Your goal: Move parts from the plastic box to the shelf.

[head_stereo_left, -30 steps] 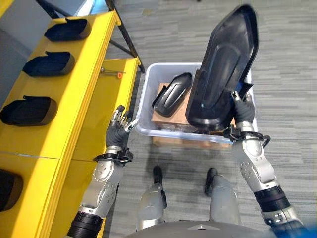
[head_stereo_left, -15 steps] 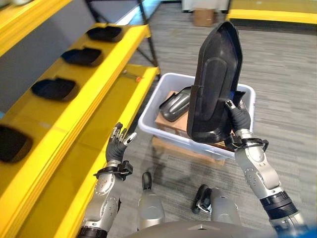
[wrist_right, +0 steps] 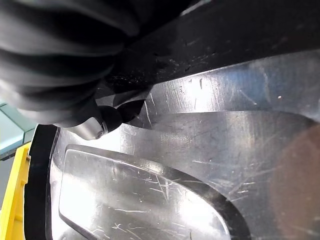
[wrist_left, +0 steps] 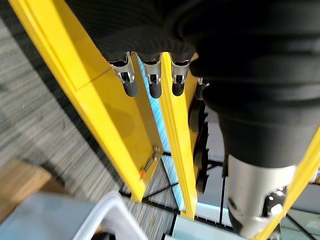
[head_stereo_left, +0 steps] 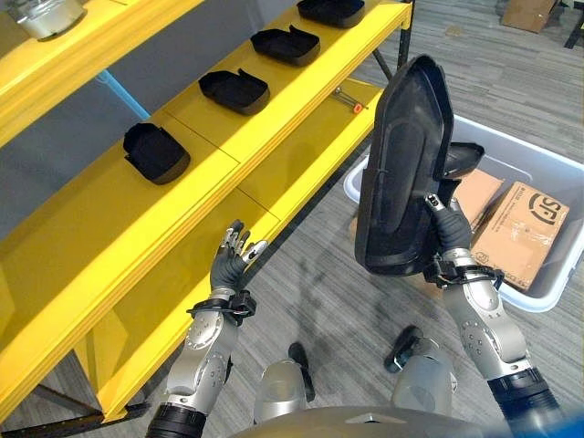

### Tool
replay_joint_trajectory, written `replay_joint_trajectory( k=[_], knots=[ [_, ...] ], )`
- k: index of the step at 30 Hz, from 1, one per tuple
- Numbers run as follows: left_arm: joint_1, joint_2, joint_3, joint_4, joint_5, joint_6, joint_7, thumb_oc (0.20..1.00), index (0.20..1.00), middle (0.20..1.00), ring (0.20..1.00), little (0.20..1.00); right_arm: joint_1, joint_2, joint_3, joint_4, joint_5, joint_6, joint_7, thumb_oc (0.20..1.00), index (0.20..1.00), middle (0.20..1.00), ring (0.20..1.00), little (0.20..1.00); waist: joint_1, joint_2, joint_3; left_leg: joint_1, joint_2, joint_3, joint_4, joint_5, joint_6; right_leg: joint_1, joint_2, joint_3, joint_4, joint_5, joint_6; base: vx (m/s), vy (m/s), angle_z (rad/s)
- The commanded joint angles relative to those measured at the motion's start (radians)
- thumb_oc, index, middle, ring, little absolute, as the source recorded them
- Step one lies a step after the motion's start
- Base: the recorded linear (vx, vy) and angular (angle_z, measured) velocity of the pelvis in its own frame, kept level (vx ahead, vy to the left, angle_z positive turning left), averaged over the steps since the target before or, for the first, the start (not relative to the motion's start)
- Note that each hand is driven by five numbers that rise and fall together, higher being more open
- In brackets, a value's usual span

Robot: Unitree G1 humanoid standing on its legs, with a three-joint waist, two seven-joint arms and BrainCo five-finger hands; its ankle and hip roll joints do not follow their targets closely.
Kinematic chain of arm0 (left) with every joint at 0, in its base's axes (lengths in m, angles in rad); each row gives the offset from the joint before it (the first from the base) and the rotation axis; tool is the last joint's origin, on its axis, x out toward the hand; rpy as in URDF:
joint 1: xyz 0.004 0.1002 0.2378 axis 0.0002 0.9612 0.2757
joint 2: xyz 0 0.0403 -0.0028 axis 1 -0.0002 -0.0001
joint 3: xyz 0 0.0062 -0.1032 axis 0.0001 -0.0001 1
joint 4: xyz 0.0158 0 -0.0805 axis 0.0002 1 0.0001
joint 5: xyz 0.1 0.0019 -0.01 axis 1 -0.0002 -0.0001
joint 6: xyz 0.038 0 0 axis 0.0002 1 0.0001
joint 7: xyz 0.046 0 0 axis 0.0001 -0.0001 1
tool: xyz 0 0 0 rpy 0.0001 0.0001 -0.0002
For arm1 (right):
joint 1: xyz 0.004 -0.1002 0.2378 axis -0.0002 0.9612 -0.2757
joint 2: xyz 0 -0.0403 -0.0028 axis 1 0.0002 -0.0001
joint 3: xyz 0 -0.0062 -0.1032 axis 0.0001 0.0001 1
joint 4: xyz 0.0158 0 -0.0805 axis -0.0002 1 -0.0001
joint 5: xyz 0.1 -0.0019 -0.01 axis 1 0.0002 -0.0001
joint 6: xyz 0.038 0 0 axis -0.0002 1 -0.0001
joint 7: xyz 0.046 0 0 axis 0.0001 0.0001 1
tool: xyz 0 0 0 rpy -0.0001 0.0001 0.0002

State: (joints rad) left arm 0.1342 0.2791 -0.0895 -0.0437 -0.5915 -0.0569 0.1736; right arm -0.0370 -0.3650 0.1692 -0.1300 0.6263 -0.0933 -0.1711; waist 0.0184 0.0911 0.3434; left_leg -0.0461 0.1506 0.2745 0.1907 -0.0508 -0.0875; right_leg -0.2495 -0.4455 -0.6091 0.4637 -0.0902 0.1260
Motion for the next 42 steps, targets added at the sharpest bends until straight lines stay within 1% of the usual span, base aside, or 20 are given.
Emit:
replay_joint_trajectory(
  k=[1,3,6,10,11,13,17,18,19,20,21,22,23,24,26,27,29,30,33,42],
  knots=[
    [0.036,0.072,0.067,-0.117,0.056,-0.056,0.003,1.000,1.000,1.000,1.000,1.000,-0.061,0.055,-0.003,-0.081,0.005,-0.048,0.038,0.200,0.200,0.200,0.200,0.200,0.015,-0.058,-0.015,-0.057,0.027,-0.069,0.068,-0.061,0.020,0.188,-0.014,0.040,-0.107,0.025,0.016,0.02,0.134,0.29],
    [0.043,0.074,0.070,-0.121,0.054,-0.055,0.002,1.000,1.000,1.000,1.000,1.000,-0.054,0.059,-0.001,-0.084,0.011,-0.044,0.041,0.200,0.200,0.200,0.200,0.200,0.019,-0.065,-0.016,-0.061,0.019,-0.075,0.069,-0.066,0.024,0.194,-0.014,0.034,-0.120,0.032,0.019,0.05,0.103,0.34],
    [0.054,0.078,0.079,-0.135,0.054,-0.053,0.003,1.000,1.000,1.000,1.000,1.000,-0.055,0.065,0.011,-0.086,0.009,-0.035,0.046,0.200,0.200,0.200,0.200,0.200,0.034,-0.080,-0.024,-0.069,-0.015,-0.086,0.046,-0.069,0.039,0.215,-0.021,0.013,-0.183,0.084,0.045,0.06,0.134,0.14],
    [0.064,0.079,0.084,-0.142,0.053,-0.057,0.007,1.000,1.000,1.000,1.000,1.000,-0.061,0.065,0.026,-0.096,0.005,-0.028,0.058,0.200,0.200,0.200,0.200,0.200,0.051,-0.095,-0.030,-0.096,-0.077,-0.098,0.074,-0.111,0.075,0.243,-0.057,-0.004,-0.232,0.164,0.079,0.07,0.202,0.17],
    [0.064,0.081,0.084,-0.141,0.057,-0.055,0.007,1.000,1.000,1.000,1.000,1.000,-0.054,0.066,0.025,-0.099,0.002,-0.022,0.061,0.200,0.200,0.200,0.200,0.200,0.055,-0.099,-0.034,-0.103,-0.101,-0.103,0.081,-0.122,0.086,0.250,-0.073,-0.001,-0.238,0.199,0.089,0.06,0.179,0.20],
    [0.064,0.082,0.083,-0.138,0.059,-0.056,0.005,1.000,1.000,1.000,1.000,1.000,-0.057,0.065,0.026,-0.100,0.000,-0.020,0.061,0.200,0.200,0.200,0.200,0.200,0.054,-0.102,-0.036,-0.111,-0.114,-0.107,0.093,-0.132,0.092,0.248,-0.083,0.010,-0.239,0.226,0.099,0.05,0.171,0.37],
    [0.068,0.084,0.074,-0.126,0.055,-0.057,0.002,1.000,1.000,1.000,1.000,1.000,-0.051,0.076,0.024,-0.098,-0.002,-0.021,0.060,0.200,0.200,0.200,0.200,0.200,0.055,-0.100,-0.046,-0.119,-0.137,-0.114,0.110,-0.150,0.113,0.244,-0.091,0.059,-0.239,0.244,0.102,0.07,0.156,0.37],
    [0.055,0.094,0.067,-0.110,0.061,-0.059,0.000,1.000,1.000,1.000,1.000,1.000,-0.041,0.079,0.015,-0.099,-0.005,-0.021,0.064,0.200,0.200,0.200,0.200,0.200,0.030,-0.095,-0.064,-0.110,-0.159,-0.144,0.091,-0.147,0.130,0.217,-0.047,0.219,-0.227,0.239,0.081,0.16,0.294,0.68],
    [0.042,0.101,0.053,-0.097,0.073,-0.056,-0.004,1.000,1.000,1.000,1.000,1.000,-0.021,0.078,0.002,-0.104,0.008,-0.026,0.071,0.200,0.200,0.200,0.200,0.200,0.004,-0.083,-0.075,-0.089,-0.188,-0.180,0.034,-0.103,0.153,0.142,0.024,0.373,-0.153,0.243,0.043,0.16,0.288,0.64],
    [0.042,0.100,0.053,-0.097,0.073,-0.056,-0.004,1.000,1.000,1.000,1.000,1.000,-0.021,0.078,0.002,-0.104,0.008,-0.026,0.071,0.200,0.200,0.200,0.200,0.200,0.005,-0.083,-0.075,-0.088,-0.188,-0.178,0.033,-0.104,0.153,0.140,0.024,0.375,-0.150,0.241,0.042,0.09,0.204,0.80],
    [0.031,0.105,0.041,-0.086,0.079,-0.052,-0.008,1.000,1.000,1.000,1.000,1.000,-0.014,0.077,-0.005,-0.105,0.011,-0.027,0.075,0.200,0.200,0.200,0.200,0.200,-0.012,-0.076,-0.074,-0.072,-0.193,-0.200,0.003,-0.088,0.156,0.107,0.090,0.430,-0.123,0.196,0.022,0.11,0.108,0.60],
    [0.018,0.103,0.023,-0.078,0.084,-0.045,-0.018,1.000,1.000,1.000,1.000,1.000,-0.002,0.074,-0.014,-0.104,0.024,-0.029,0.076,0.200,0.200,0.200,0.200,0.200,-0.039,-0.067,-0.062,-0.037,-0.197,-0.236,-0.035,-0.074,0.156,0.044,0.209,0.483,-0.090,0.094,-0.008,0.16,0.127,0.39],
    [0.013,0.098,0.013,-0.079,0.098,-0.037,-0.025,1.000,1.000,1.000,1.000,1.000,0.009,0.069,-0.022,-0.107,0.026,-0.033,0.081,0.200,0.200,0.200,0.200,0.200,-0.060,-0.066,-0.045,-0.009,-0.203,-0.259,-0.054,-0.072,0.155,-0.032,0.278,0.502,-0.080,0.068,-0.016,0.13,0.077,0.30],
    [0.012,0.098,0.013,-0.079,0.098,-0.037,-0.025,1.000,1.000,1.000,1.000,1.000,0.008,0.069,-0.022,-0.107,0.026,-0.033,0.081,0.200,0.200,0.200,0.200,0.200,-0.060,-0.066,-0.047,-0.012,-0.203,-0.259,-0.055,-0.068,0.154,-0.034,0.279,0.501,-0.083,0.071,-0.016,0.08,0.028,0.24],
    [0.006,0.090,0.004,-0.075,0.110,-0.033,-0.037,1.000,1.000,1.000,1.000,1.000,0.024,0.059,-0.036,-0.107,0.022,-0.033,0.091,0.200,0.200,0.200,0.200,0.200,-0.087,-0.077,-0.027,0.024,-0.226,-0.298,-0.060,-0.082,0.154,-0.093,0.325,0.512,-0.127,0.086,-0.009,0.12,-0.043,0.52],
    [0.006,0.087,-0.002,-0.070,0.109,-0.033,-0.039,1.000,1.000,1.000,1.000,1.000,0.030,0.059,-0.038,-0.104,0.024,-0.036,0.092,0.200,0.200,0.200,0.200,0.200,-0.101,-0.083,-0.028,0.037,-0.237,-0.321,-0.062,-0.089,0.153,-0.099,0.360,0.542,-0.176,0.093,-0.006,0.11,-0.073,0.55],
    [0.015,0.082,-0.006,-0.067,0.106,-0.036,-0.042,1.000,1.000,1.000,1.000,1.000,0.044,0.055,-0.040,-0.106,0.023,-0.031,0.100,0.200,0.200,0.200,0.200,0.200,-0.108,-0.092,-0.034,0.045,-0.248,-0.336,-0.060,-0.093,0.149,-0.089,0.374,0.560,-0.209,0.103,-0.002,0.11,-0.069,0.62],
    [0.022,0.071,-0.007,-0.071,0.109,-0.038,-0.053,1.000,1.000,1.000,1.000,1.000,0.072,0.047,-0.051,-0.124,0.023,-0.025,0.112,0.200,0.200,0.200,0.200,0.200,-0.105,-0.105,-0.047,0.040,-0.262,-0.339,-0.039,-0.103,0.143,-0.019,0.358,0.566,-0.259,0.103,-0.003,0.15,-0.109,0.74],
    [0.035,0.066,-0.007,-0.075,0.105,-0.044,-0.057,1.000,1.000,1.000,1.000,1.000,0.072,0.036,-0.050,-0.118,0.024,-0.025,0.118,0.200,0.200,0.200,0.200,0.200,-0.101,-0.100,-0.059,0.039,-0.254,-0.330,-0.040,-0.104,0.138,0.011,0.375,0.577,-0.287,0.102,-0.011,0.08,-0.105,0.35],
    [0.074,0.062,0.015,-0.094,0.082,-0.038,-0.038,1.000,1.000,1.000,1.000,1.000,0.074,0.025,-0.051,-0.117,0.034,-0.014,0.117,0.200,0.200,0.200,0.200,0.200,-0.074,-0.105,-0.095,0.061,-0.223,-0.355,-0.040,-0.121,0.118,0.070,0.370,0.515,-0.276,0.052,-0.032,0.10,-0.112,0.08]
  ],
)
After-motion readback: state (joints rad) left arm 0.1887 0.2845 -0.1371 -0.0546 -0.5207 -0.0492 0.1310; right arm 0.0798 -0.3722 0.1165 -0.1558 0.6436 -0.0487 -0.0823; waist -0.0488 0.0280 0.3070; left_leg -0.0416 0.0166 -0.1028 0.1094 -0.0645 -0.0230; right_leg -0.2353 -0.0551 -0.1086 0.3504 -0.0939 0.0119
